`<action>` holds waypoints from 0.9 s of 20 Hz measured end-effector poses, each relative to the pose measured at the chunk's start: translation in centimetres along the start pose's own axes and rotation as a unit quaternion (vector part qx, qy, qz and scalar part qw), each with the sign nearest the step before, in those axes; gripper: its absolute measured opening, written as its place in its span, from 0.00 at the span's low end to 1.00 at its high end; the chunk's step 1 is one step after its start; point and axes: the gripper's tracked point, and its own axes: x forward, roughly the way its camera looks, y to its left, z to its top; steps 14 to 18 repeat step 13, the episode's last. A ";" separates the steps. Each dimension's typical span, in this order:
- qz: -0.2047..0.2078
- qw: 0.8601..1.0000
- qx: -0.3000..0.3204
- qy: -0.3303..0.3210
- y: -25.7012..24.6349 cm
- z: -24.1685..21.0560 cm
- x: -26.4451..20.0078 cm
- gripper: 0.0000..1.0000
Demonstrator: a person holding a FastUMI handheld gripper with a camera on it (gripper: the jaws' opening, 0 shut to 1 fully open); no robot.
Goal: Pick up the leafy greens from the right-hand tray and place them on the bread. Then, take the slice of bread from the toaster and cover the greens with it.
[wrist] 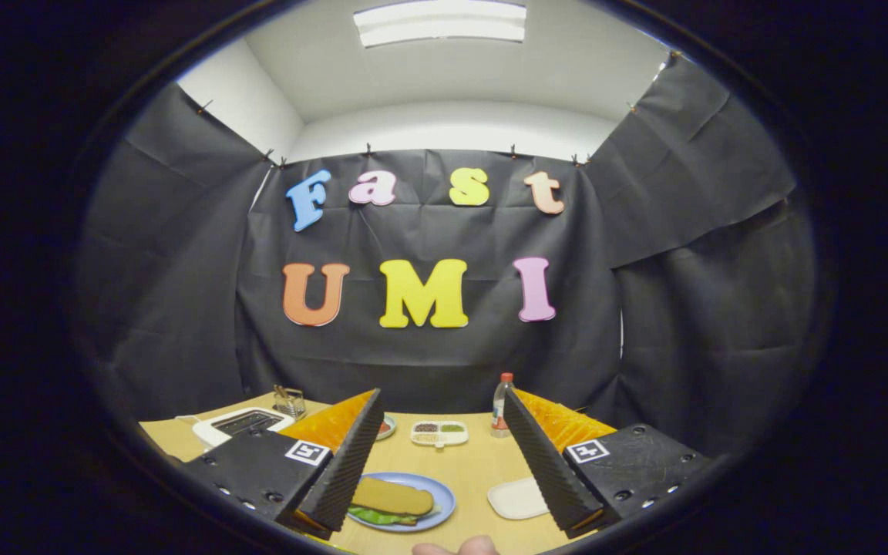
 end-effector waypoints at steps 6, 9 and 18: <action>-0.001 1.000 0.012 -0.004 0.0 0.4 -0.2 0.95; 0.004 1.000 0.007 0.004 0.4 -0.1 -0.2 0.95; 0.001 1.000 0.005 0.002 0.4 0.0 -0.1 0.95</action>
